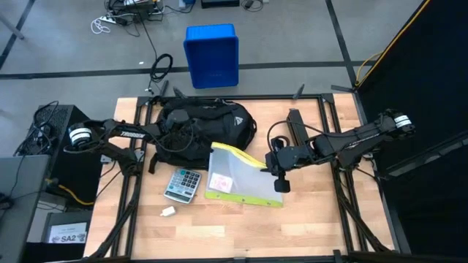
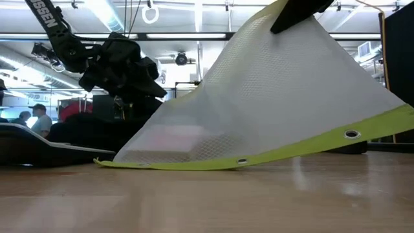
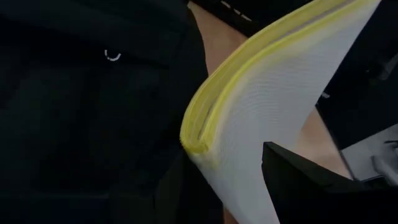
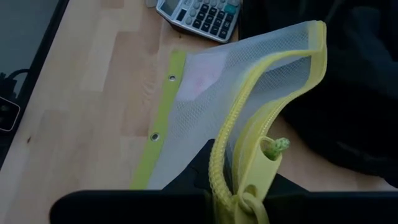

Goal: Unpack backpack
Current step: Adjust the yellow zip bag

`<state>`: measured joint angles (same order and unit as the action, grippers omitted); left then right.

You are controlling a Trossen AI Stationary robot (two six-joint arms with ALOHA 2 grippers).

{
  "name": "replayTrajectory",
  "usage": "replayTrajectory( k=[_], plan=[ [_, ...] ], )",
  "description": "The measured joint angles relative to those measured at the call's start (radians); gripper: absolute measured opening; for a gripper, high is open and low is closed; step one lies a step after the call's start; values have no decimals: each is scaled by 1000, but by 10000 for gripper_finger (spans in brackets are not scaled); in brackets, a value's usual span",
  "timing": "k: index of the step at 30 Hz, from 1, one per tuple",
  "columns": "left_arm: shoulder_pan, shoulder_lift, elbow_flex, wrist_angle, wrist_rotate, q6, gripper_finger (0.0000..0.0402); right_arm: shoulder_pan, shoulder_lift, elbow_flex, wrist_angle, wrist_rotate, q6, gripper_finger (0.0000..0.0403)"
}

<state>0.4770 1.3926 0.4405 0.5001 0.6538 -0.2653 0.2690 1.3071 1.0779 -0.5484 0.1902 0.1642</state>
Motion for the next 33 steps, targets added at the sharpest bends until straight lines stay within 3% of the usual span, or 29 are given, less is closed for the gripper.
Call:
replayTrajectory(
  k=[6,11,13,20,24,29,33],
  plan=[
    [-7,47,23,24,-17,31,150,-5,0,0,3,0,0,0],
    [-7,90,55,29,-10,104,38,-6,0,0,8,-1,1,0],
    [-7,92,69,31,-9,133,12,-7,0,0,8,0,1,0],
    [-42,87,113,229,60,188,1,-3,-18,0,7,63,-32,0],
    [-88,79,138,330,109,289,1,13,-27,47,-77,164,-43,0],
    [-135,68,193,341,113,348,0,50,-24,129,-181,295,-44,0],
    [-159,58,229,335,122,366,0,78,-24,151,-171,307,-48,0]
  ],
)
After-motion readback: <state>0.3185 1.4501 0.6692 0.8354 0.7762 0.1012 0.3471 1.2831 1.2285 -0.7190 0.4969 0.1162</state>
